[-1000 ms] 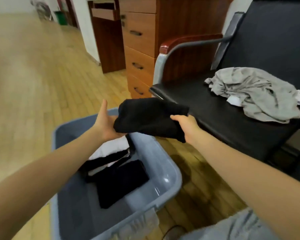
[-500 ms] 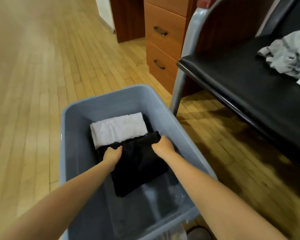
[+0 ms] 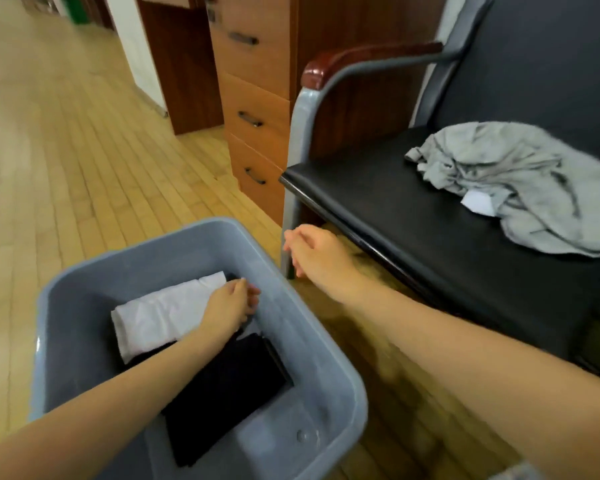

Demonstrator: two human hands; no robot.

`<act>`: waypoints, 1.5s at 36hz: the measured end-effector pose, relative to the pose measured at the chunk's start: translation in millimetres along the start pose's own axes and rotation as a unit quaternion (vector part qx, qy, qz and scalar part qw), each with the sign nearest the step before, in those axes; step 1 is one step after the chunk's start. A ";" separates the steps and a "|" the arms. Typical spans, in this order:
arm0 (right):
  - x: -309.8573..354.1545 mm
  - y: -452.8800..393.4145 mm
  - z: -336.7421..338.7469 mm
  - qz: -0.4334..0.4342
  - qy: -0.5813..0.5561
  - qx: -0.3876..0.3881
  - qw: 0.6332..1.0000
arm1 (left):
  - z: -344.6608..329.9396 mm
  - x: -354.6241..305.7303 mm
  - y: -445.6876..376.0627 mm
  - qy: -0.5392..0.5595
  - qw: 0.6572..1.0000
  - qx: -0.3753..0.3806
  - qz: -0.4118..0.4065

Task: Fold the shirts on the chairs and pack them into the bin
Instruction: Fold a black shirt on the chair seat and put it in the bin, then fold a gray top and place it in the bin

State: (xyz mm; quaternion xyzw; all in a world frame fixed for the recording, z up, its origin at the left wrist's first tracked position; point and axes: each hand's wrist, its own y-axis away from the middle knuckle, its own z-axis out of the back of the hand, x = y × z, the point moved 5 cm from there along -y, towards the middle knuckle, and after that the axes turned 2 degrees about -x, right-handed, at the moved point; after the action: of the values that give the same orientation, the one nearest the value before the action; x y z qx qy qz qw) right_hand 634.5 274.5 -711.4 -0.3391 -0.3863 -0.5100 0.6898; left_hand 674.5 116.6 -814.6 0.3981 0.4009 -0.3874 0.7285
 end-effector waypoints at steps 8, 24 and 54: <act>14.7 7.4 207.4 -0.002 0.007 -0.223 0.975 | -105.4 -218.4 32.8 0.075 0.962 0.096 -0.243; -56.2 -61.6 371.1 -0.093 0.132 -0.251 0.954 | -261.2 -271.5 -19.1 0.007 0.965 0.054 -0.256; 171.9 125.7 534.5 0.159 -0.474 -0.318 0.806 | -250.5 -472.1 232.2 0.194 0.843 0.239 -0.440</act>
State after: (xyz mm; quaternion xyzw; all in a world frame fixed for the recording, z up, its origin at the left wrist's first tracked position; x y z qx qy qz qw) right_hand 687.2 690.6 -317.6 -0.7955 -0.4218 -0.2639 0.3458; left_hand 632.0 544.4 -421.3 0.4092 0.5622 -0.6657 0.2708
